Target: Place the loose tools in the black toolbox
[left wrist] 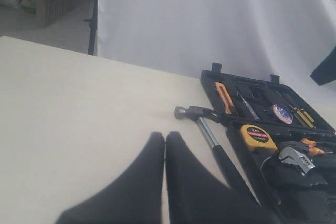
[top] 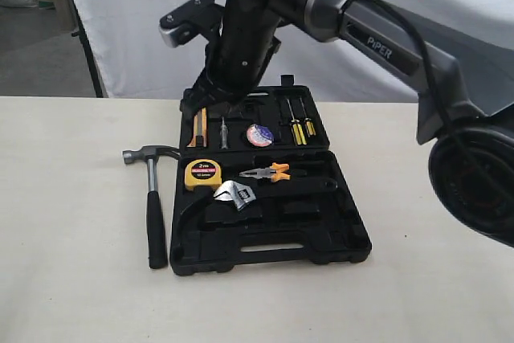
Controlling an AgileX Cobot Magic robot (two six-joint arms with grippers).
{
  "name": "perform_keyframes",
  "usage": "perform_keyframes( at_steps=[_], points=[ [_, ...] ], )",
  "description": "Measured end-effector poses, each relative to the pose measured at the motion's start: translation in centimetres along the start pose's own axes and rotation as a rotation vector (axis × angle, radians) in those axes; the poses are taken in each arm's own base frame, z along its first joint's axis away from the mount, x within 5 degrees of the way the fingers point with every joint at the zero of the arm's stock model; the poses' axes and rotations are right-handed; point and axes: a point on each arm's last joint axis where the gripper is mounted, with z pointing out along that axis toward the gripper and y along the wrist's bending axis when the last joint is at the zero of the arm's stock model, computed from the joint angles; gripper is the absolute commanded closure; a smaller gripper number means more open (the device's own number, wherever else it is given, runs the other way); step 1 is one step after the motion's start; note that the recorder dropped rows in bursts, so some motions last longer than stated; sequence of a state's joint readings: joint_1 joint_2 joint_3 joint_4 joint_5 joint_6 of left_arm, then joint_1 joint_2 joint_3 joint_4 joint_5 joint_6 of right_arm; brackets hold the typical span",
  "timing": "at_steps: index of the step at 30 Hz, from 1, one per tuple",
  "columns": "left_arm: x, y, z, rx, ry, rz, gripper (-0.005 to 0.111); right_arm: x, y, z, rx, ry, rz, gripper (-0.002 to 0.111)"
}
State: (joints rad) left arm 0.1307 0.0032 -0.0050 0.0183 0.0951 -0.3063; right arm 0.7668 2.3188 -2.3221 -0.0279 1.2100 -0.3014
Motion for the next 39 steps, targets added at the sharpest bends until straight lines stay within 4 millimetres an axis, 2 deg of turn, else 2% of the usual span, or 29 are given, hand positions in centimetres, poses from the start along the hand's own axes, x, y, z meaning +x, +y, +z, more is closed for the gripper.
perform_keyframes(
  at_steps=[2,5,6,9,15,17,20,22,23,26,28,29,30,31,33,34,36,37,38,39],
  points=[
    [0.0,0.0,0.0,0.0,0.0,0.0,0.106,1.2,0.3,2.8,-0.037,0.075,0.016,0.108],
    [0.0,0.0,0.0,0.0,0.0,0.0,0.106,5.9,1.8,10.9,-0.139,0.275,0.049,0.108],
    [0.0,0.0,0.0,0.0,0.0,0.0,0.106,6.7,2.3,12.3,-0.165,0.288,0.052,0.108],
    [0.0,0.0,0.0,0.0,0.0,0.0,0.106,6.8,2.1,12.1,-0.158,0.264,0.056,0.108],
    [0.0,0.0,0.0,0.0,0.0,0.0,0.106,5.5,1.3,9.0,-0.128,0.181,0.068,0.108],
    [0.0,0.0,0.0,0.0,0.0,0.0,0.106,4.7,0.6,6.6,-0.096,0.13,0.063,0.108],
    [0.0,0.0,0.0,0.0,0.0,0.0,0.106,2.5,-1.2,-0.2,0.035,0.015,0.026,0.108],
    [0.0,0.0,0.0,0.0,0.0,0.0,0.106,0.9,-2.6,-7.1,0.147,-0.13,0.05,0.108],
    [0.0,0.0,0.0,0.0,0.0,0.0,0.106,0.3,-2.9,-11.4,0.187,-0.231,0.069,0.108],
    [0.0,0.0,0.0,0.0,0.0,0.0,0.106,0.2,-3.1,-21.2,0.254,-0.461,0.09,0.108],
    [0.0,0.0,0.0,0.0,0.0,0.0,0.106,1.0,-2.7,-24.2,0.254,-0.493,0.096,0.108],
    [0.0,0.0,0.0,0.0,0.0,0.0,0.106,1.3,-2.6,-24.4,0.249,-0.48,0.094,0.108],
    [0.0,0.0,0.0,0.0,0.0,0.0,0.106,1.4,-2.7,-23.9,0.244,-0.461,0.097,0.108],
    [0.0,0.0,0.0,0.0,0.0,0.0,0.106,1.6,-3.0,-22.5,0.228,-0.413,0.103,0.108],
    [0.0,0.0,0.0,0.0,0.0,0.0,0.106,1.9,-3.6,-16.4,0.17,-0.28,0.12,0.108],
    [0.0,0.0,0.0,0.0,0.0,0.0,0.106,2.2,-3.8,-11.8,0.124,-0.208,0.127,0.108],
    [0.0,0.0,0.0,0.0,0.0,0.0,0.106,4.2,-3.3,-0.6,0.031,-0.094,0.152,0.108],
    [0.0,0.0,0.0,0.0,0.0,0.0,0.106,6.9,-2.8,6.6,-0.013,0.01,0.175,0.108],
    [0.0,0.0,0.0,0.0,0.0,0.0,0.106,9.2,-2.1,11.4,-0.035,0.066,0.189,0.108],
    [0.0,0.0,0.0,0.0,0.0,0.0,0.106,10.5,-1.8,13.9,-0.05,0.109,0.193,0.108]
  ],
)
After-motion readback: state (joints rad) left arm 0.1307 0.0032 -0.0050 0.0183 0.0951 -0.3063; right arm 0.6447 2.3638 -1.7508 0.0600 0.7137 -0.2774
